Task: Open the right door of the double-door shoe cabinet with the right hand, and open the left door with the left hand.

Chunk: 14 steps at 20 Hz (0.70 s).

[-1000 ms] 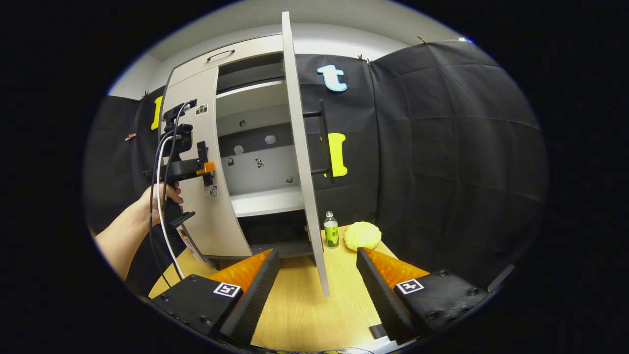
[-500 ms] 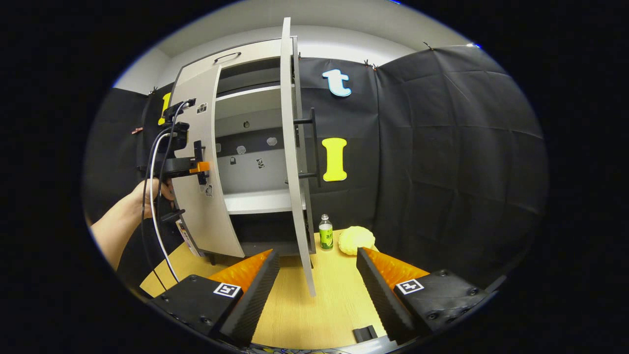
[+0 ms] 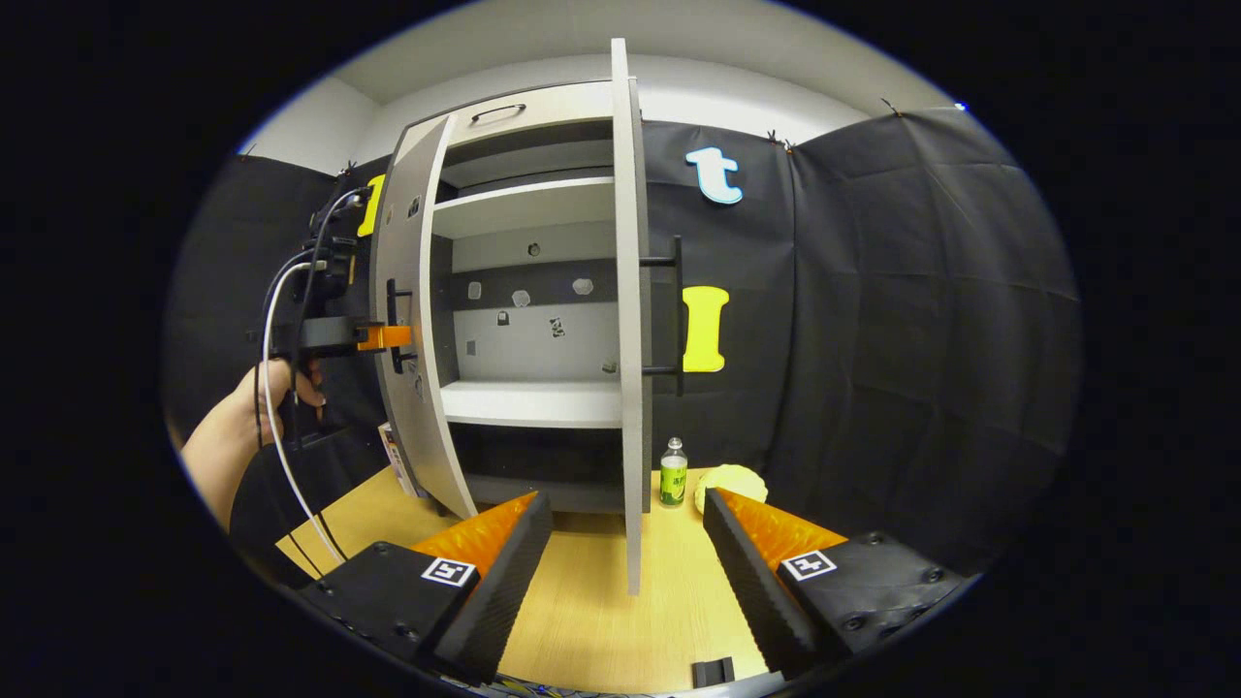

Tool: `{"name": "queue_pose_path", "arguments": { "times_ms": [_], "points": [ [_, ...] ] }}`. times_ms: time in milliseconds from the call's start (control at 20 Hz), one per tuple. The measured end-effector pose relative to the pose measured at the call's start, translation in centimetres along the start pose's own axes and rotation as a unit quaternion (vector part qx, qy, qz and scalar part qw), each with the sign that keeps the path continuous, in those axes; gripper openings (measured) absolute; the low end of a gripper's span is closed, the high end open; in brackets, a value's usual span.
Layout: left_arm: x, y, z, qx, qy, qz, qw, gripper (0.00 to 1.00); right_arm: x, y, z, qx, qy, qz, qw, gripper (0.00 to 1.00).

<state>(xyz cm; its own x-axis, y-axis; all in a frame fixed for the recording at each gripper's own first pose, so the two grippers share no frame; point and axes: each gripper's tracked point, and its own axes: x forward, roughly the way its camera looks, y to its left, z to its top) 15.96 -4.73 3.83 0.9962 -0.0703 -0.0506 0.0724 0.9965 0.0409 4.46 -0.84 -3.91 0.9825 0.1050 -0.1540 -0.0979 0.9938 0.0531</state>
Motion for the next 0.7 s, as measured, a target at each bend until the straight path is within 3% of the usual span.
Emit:
{"name": "queue_pose_path", "arguments": {
  "times_ms": [450,700],
  "points": [
    [-5.3,4.7,-0.2,0.022,-0.012,-0.053,0.998,0.10,0.0,7.7,-0.4,0.012,-0.019,-0.025,0.999,0.99],
    [-7.4,8.0,-0.5,0.032,-0.022,-0.059,0.997,0.10,0.2,11.3,-1.2,0.012,-0.024,-0.026,0.999,0.99]
  ]
}}
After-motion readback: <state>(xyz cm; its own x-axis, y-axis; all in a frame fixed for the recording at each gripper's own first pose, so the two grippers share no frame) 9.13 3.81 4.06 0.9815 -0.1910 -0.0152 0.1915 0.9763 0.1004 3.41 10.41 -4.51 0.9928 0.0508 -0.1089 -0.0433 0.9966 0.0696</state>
